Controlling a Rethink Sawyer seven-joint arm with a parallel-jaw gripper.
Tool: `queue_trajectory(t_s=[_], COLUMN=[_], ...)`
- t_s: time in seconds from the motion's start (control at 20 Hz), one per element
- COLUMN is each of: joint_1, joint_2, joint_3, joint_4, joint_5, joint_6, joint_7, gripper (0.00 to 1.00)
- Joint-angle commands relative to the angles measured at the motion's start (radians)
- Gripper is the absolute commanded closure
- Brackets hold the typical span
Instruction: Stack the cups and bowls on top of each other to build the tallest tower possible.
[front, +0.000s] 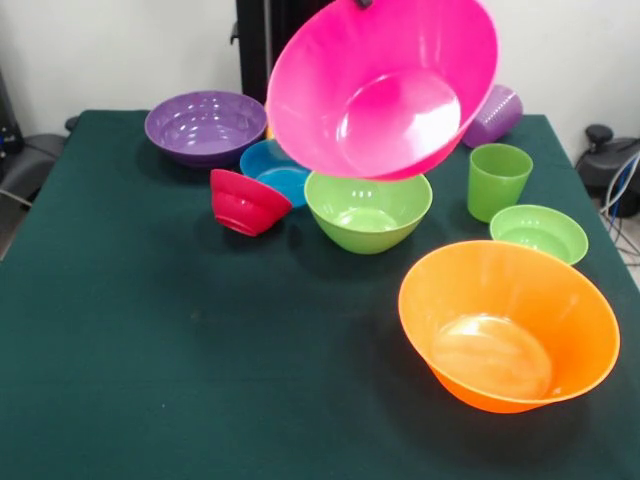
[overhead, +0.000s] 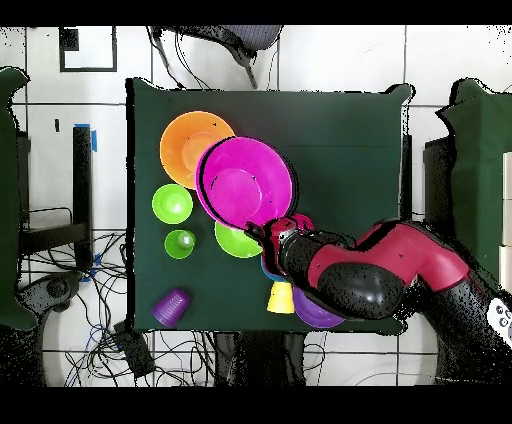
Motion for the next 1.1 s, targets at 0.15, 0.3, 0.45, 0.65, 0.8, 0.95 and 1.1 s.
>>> queue_trajectory(t_s=[0.15, 0.3, 0.45, 0.65, 0.8, 0.95, 1.1], joint_1=[0.080, 0.090, 0.093, 0.100, 0.107, 0.113, 0.127], joint_2=[-0.017, -0.019, -0.026, -0.023, -0.029, -0.036, -0.049], joint_3=[-0.109, -0.112, -0.109, -0.110, -0.107, -0.099, -0.099], joint_4=[0.033, 0.036, 0.047, 0.062, 0.068, 0.082, 0.101], joint_5=[-0.196, -0.220, -0.225, -0.207, -0.212, -0.202, -0.207], joint_6=[-0.071, -0.085, -0.093, -0.090, -0.111, -0.121, -0.147], joint_7=[-0.147, -0.122, -0.099, -0.077, -0.051, -0.025, 0.014], gripper=[1.00, 1.00, 1.00, 1.00, 1.00, 1.00, 1.00])
